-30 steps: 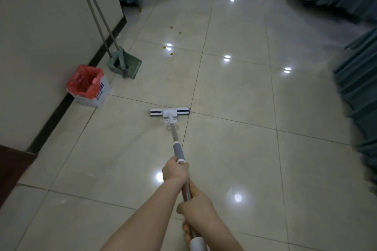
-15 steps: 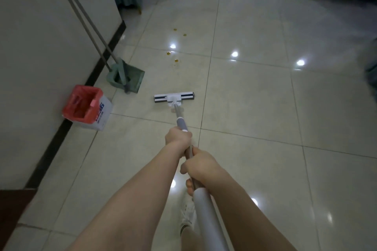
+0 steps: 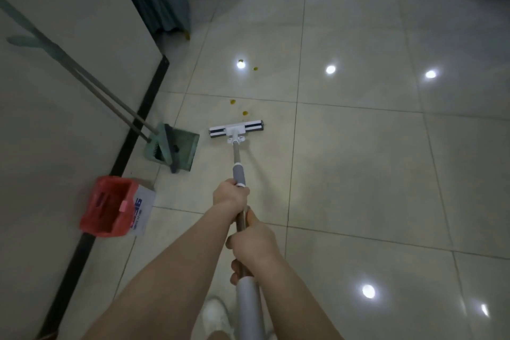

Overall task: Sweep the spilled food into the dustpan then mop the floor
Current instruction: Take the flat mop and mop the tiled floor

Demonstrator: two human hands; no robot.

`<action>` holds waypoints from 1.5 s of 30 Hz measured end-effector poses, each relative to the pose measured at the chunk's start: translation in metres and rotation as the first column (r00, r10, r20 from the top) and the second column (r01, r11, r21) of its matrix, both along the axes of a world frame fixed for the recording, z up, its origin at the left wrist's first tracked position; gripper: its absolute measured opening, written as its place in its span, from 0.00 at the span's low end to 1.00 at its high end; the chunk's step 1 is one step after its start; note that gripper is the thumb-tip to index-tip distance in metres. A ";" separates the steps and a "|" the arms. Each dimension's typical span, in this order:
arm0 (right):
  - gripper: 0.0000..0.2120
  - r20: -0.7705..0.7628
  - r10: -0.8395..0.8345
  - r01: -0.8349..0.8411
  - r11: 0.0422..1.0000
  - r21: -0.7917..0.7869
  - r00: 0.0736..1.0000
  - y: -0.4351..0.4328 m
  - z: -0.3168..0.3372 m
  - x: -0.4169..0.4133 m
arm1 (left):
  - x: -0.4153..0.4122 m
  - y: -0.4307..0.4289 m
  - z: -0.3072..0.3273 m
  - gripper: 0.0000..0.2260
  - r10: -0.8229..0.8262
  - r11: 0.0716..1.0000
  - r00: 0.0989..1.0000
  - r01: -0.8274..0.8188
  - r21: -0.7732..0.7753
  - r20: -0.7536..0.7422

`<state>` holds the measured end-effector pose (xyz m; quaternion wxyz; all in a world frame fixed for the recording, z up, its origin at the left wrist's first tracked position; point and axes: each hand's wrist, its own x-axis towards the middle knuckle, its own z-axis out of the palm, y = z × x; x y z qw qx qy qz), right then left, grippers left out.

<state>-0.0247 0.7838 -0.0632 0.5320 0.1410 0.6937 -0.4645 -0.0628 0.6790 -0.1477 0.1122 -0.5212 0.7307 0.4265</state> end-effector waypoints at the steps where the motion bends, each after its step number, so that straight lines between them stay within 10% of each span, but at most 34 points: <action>1: 0.35 -0.023 0.016 -0.016 1.000 0.002 1.000 -0.013 -0.001 -0.015 | -0.014 -0.014 -0.002 0.11 -0.003 1.000 1.000 0.003 -0.006 0.000; 25: 0.31 -0.018 -0.245 0.240 0.960 -0.147 0.969 -0.398 -0.122 -0.532 | -0.553 -0.409 -0.107 0.09 -0.040 0.997 0.995 0.034 -0.063 -0.097; 35: 0.29 0.021 -0.294 0.294 0.945 -0.143 0.955 -0.344 -0.124 -0.457 | -0.484 -0.351 -0.106 0.06 -0.009 0.998 0.993 0.017 0.066 -0.119; 45: 0.29 -0.049 -0.230 0.227 0.972 -0.053 0.972 -0.185 -0.057 -0.227 | -0.248 -0.192 -0.065 0.07 -0.192 0.972 0.975 0.205 0.114 -0.113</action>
